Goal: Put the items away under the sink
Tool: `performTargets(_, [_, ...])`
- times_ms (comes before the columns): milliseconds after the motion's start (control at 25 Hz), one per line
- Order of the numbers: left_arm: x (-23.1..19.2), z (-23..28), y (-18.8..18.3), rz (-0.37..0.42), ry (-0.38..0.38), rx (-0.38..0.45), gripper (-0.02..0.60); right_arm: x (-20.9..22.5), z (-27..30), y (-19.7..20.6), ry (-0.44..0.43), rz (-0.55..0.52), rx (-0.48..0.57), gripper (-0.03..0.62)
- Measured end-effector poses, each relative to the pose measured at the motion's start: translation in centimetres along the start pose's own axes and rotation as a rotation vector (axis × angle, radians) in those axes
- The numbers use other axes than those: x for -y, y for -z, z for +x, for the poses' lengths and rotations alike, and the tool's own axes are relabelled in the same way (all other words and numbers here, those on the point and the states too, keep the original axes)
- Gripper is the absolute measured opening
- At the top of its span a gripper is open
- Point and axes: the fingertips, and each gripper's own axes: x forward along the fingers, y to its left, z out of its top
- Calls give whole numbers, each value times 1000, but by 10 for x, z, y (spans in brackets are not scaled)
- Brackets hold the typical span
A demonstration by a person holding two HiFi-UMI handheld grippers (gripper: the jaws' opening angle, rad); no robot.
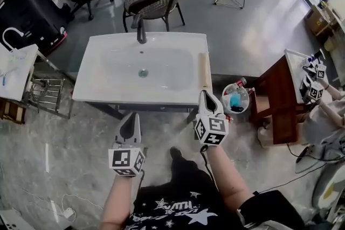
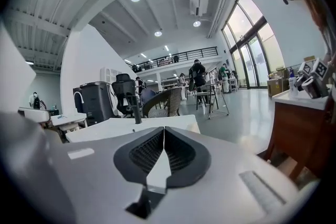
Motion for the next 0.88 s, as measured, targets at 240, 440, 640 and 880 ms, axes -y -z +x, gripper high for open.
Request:
performTargets(240, [25,49,-3,11,5,-6,9,54,37,17,43,-5,-150,17])
performTargets(440, [31,73,-6,20,-3,4,9,65,66,36,-8,12,-281,146])
performTargets(640, [35,90,-7,47,0,5,9,63,92,51,-44,-4,-379,193])
performTargets(880, [30,103,-5,41,-17,-8,9,68,107,69,-9,-76,-464,193])
